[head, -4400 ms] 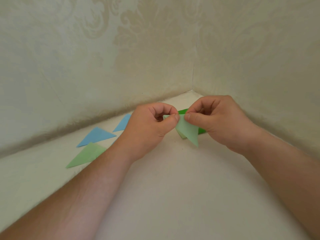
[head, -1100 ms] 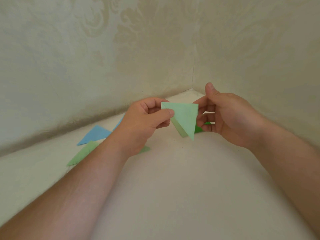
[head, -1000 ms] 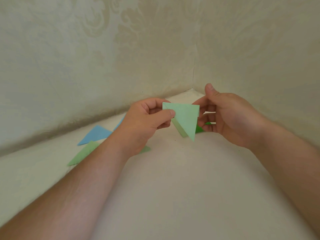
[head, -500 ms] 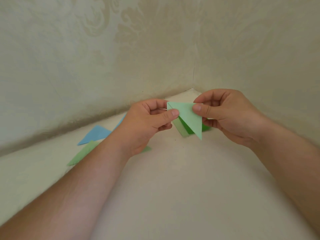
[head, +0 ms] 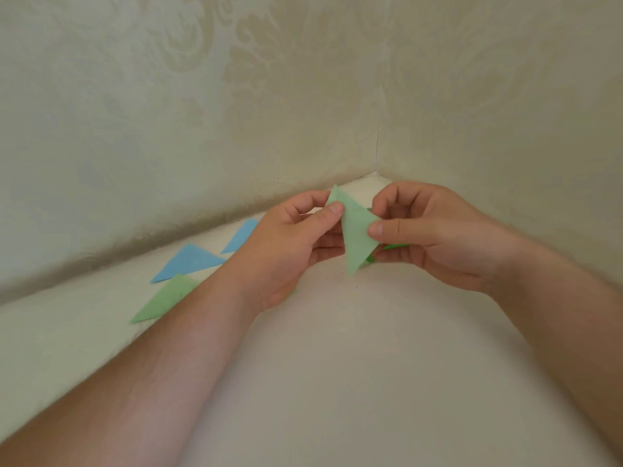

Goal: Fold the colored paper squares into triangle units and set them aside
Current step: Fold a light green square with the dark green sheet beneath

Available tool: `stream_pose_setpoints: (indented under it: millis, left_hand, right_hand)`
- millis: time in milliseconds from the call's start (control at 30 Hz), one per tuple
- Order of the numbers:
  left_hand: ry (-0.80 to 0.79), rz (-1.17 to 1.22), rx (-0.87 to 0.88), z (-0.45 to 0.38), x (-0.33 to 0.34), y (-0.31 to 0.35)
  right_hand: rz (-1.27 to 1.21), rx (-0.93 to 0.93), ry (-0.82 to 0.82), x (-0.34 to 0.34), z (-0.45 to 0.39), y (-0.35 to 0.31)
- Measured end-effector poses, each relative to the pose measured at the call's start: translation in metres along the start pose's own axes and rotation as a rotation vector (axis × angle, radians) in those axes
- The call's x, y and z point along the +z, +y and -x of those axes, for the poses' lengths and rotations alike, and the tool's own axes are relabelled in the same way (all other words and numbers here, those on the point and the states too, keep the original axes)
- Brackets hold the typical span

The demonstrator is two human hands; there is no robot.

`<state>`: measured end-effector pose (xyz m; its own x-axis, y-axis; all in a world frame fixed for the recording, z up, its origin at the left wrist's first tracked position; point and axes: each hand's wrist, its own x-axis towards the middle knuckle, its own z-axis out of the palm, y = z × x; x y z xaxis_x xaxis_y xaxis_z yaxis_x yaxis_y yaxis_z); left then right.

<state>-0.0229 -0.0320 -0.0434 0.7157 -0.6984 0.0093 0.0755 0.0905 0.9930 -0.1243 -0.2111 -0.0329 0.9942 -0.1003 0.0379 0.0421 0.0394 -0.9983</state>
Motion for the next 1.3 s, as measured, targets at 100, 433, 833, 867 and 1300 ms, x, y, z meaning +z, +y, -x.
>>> stream_pose_setpoints:
  millis: [100, 433, 833, 867, 1300]
  left_hand:
    - [0.037, -0.054, 0.064, 0.001, 0.002, -0.001]
    - [0.058, -0.243, 0.331, 0.01, 0.003, 0.007]
    - [0.025, -0.197, 0.332, 0.008, 0.003, 0.005]
    - [0.027, -0.204, 0.328, 0.007, 0.002, 0.004]
    - [0.153, -0.003, 0.236, 0.001, -0.002, 0.006]
  right_hand:
    - [0.01, 0.086, -0.116, 0.001, 0.004, -0.001]
    - [-0.015, 0.05, -0.056, 0.002, 0.004, -0.006]
    - [-0.105, -0.047, 0.106, 0.004, 0.002, -0.009]
    - [-0.109, -0.053, 0.125, 0.004, 0.002, -0.009]
    - [0.037, -0.031, 0.175, 0.003, 0.0, -0.004]
